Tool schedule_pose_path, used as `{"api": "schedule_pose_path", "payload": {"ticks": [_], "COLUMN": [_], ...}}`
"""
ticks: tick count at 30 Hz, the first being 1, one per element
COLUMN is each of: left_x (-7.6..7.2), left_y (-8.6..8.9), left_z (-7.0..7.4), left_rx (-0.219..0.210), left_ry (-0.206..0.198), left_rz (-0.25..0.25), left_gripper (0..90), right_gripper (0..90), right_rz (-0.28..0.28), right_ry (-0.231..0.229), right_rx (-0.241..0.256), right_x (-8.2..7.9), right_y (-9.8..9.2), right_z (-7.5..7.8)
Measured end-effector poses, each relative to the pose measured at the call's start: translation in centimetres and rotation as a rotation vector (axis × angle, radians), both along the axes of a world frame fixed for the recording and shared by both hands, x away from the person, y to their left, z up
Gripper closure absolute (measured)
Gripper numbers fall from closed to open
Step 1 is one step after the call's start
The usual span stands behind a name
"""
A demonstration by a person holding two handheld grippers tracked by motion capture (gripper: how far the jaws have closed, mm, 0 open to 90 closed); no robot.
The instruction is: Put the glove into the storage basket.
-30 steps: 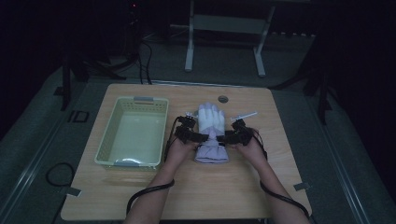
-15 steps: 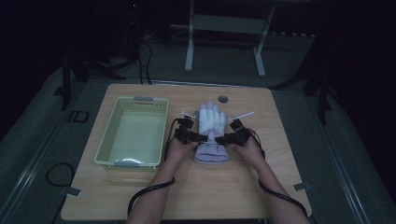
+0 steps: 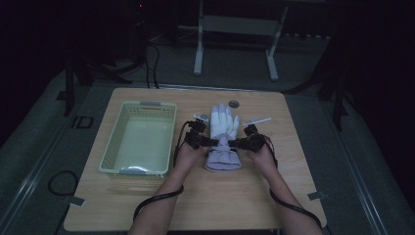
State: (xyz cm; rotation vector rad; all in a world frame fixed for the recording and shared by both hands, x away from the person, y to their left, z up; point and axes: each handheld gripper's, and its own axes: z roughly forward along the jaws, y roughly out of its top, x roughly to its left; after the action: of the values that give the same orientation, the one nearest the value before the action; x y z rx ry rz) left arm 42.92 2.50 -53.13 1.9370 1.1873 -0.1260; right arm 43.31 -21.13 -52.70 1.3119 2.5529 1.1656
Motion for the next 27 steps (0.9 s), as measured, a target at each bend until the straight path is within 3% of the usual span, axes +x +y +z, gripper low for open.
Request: {"api": "schedule_pose_path", "payload": {"ticks": [9,18,27], "left_x": [-0.9,-1.6,-2.4], "left_y": [0.5,1.7,3.5], "left_z": [3.9,7.8,10.4], "left_rx": [-0.02,0.001,0.009], "left_ry": [-0.062,-0.107,-0.124], "left_rz": [-0.018,-0.042,-0.058], "left_gripper": [75.3,75.3,75.3], "right_gripper": [81.0,80.9,81.0], "right_rz": [-0.004,-0.02,-0.011], "right_ry": [-0.084,-0.128,-0.15], "right_rx": [0.03,0.069,0.101], "right_x": [-1.2,-2.3,-3.2], "right_y": [-0.1,0.8,2.2], "right_z": [3.5,6.7,9.2]}}
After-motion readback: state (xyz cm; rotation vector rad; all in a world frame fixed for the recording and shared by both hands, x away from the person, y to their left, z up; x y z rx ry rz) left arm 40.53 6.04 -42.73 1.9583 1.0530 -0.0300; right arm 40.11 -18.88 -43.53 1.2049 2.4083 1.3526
